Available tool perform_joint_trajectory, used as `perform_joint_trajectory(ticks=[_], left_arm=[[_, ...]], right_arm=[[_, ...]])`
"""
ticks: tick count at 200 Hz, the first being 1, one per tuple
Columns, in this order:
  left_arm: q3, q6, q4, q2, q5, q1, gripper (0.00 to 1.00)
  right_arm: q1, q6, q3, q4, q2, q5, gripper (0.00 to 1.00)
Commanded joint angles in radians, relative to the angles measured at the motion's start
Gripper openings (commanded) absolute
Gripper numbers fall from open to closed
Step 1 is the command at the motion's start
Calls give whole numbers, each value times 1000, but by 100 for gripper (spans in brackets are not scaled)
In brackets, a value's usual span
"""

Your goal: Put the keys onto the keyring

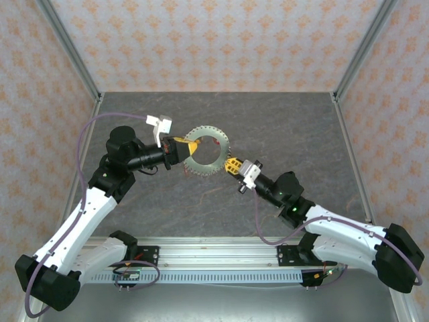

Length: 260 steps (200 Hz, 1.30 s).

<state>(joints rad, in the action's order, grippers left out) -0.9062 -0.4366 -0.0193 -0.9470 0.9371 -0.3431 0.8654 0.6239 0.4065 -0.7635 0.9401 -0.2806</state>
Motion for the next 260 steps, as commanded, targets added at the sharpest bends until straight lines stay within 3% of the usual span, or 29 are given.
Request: perform_joint_trajectory(ticks=[1, 53, 113, 142, 158, 191, 231, 260], left_arm=[[-19, -12, 45, 16, -2, -2, 0], [-13, -30, 21, 17, -101, -2, 0], [16, -127, 9, -43, -186, -2, 0], [23, -160, -42, -74, -202, -2, 17], [32, -168, -65, -82, -220, -2, 18], [88, -220, -72, -109, -271, -2, 31], [226, -308, 69, -201, -279, -20, 32], [305, -335, 176, -293, -373, -99, 30]], right_arm=[[7, 15, 32, 14, -2, 2, 3], [7, -1, -5, 52, -32, 69, 0], [8, -116, -20, 27, -60, 22, 0], [7, -145, -9, 77, -55, -8, 0], [5, -154, -7, 127, -56, -17, 0], [-22, -186, 10, 278, -48, -41, 0], [-46, -213, 3, 402, 5, -52, 0], [-49, -217, -43, 369, 79, -19, 0]])
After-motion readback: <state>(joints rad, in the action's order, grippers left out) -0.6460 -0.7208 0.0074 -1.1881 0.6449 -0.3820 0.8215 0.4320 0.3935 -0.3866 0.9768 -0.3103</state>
